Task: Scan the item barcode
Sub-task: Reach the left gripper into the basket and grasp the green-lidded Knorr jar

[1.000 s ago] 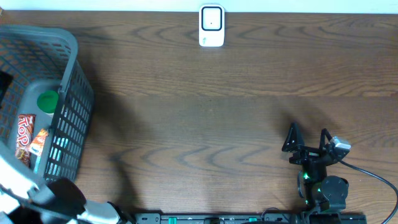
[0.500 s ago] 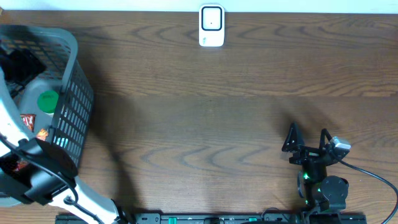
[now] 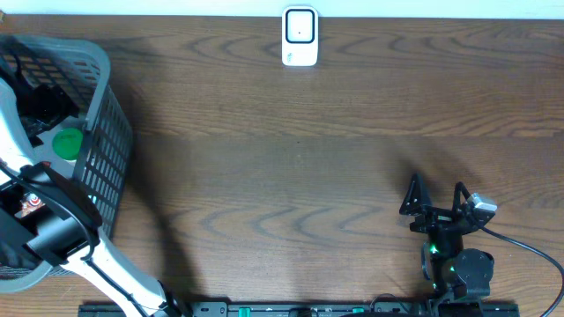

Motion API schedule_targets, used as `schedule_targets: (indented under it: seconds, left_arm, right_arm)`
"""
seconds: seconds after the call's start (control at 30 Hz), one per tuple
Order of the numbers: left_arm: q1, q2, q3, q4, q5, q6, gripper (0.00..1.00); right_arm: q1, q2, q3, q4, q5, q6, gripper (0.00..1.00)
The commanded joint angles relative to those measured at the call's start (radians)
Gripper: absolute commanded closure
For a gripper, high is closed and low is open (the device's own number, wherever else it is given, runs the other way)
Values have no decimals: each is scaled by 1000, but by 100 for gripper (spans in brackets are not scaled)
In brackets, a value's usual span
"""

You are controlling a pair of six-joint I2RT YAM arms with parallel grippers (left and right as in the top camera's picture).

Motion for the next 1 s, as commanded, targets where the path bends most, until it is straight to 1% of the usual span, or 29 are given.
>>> schedule_targets:
  seconds: [0.0,0.27,0.4,0.53,0.97]
  left_arm:
    - [4,18,0,-2,-13,16,14]
    - [4,21,-34,32,-14,16,14]
    - [4,21,-50,53,-47,12,14]
    - [4,22,-71,72,-50,13,14]
    - [4,25,-193,164,-49,13,14]
  right_arm:
    - [3,-3,-2,-3,8,1,1]
    - [3,-3,-2,-3,8,1,1]
    - [3,-3,-2,-3,8,1,1]
    - [3,-3,-2,-3,8,1,1]
    - [3,-3,-2,-3,8,1,1]
